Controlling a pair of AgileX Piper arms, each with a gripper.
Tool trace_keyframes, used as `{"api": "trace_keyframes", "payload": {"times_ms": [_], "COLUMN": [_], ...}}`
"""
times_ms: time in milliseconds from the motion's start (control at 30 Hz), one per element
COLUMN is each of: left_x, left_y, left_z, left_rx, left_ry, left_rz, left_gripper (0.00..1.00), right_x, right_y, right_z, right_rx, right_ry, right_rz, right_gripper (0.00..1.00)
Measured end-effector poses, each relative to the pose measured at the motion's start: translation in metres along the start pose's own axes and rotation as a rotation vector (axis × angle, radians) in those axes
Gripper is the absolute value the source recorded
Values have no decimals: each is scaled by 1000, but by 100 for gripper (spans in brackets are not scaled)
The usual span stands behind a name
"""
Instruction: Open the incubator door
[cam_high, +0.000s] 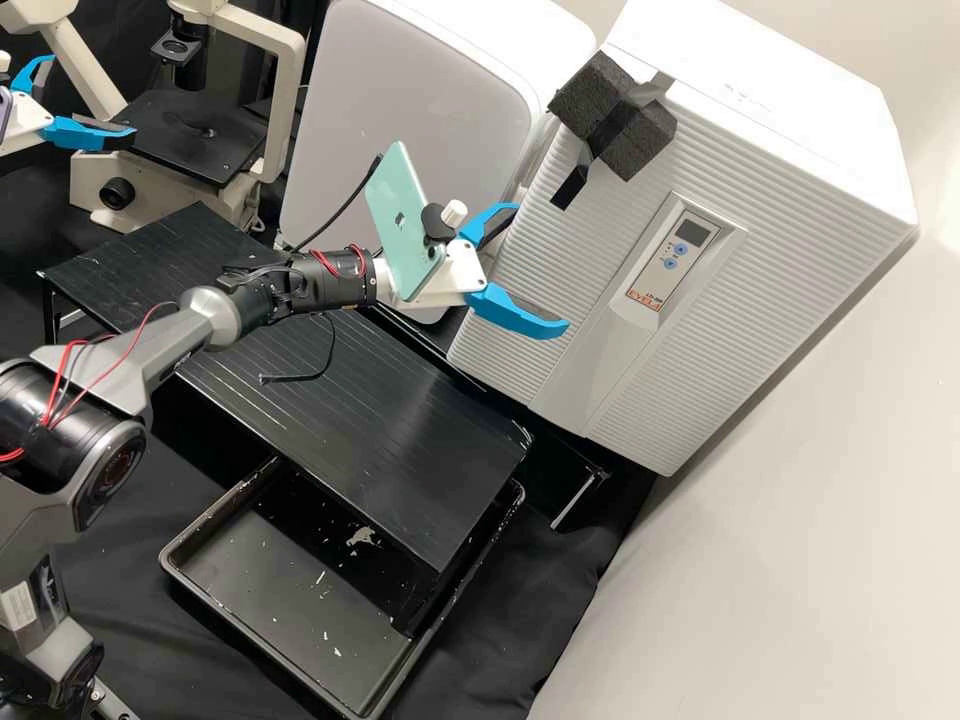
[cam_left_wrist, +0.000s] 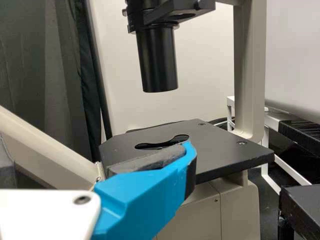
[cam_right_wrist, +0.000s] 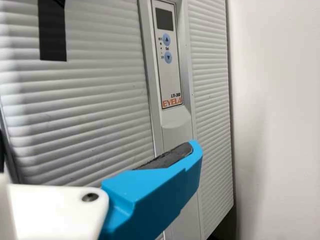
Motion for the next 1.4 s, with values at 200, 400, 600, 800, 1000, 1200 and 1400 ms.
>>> {"api": "trace_keyframes", "payload": {"times_ms": [200,400,600,800,1000,1200,1400], "left_x": [0,0,0,0,0,0,0], "left_y": [0,0,0,0,0,0,0], "left_z": [0,0,0,0,0,0,0], "left_rx": [0,0,0,0,0,0,0], "left_ry": [0,0,0,0,0,0,0], "left_rz": [0,0,0,0,0,0,0], "left_gripper": [100,100,100,100,100,100,100], "right_x": [0,0,-3,-5,-8,-8,-9], "right_y": [0,1,3,3,5,4,3], "right_z": [0,0,1,2,0,0,0], "right_rx": [0,7,4,-3,4,3,-8], "right_ry": [0,1,7,11,18,24,33], "right_rz": [0,2,3,-1,-6,-9,-17], "right_gripper": [0,0,0,0,0,0,0]}}
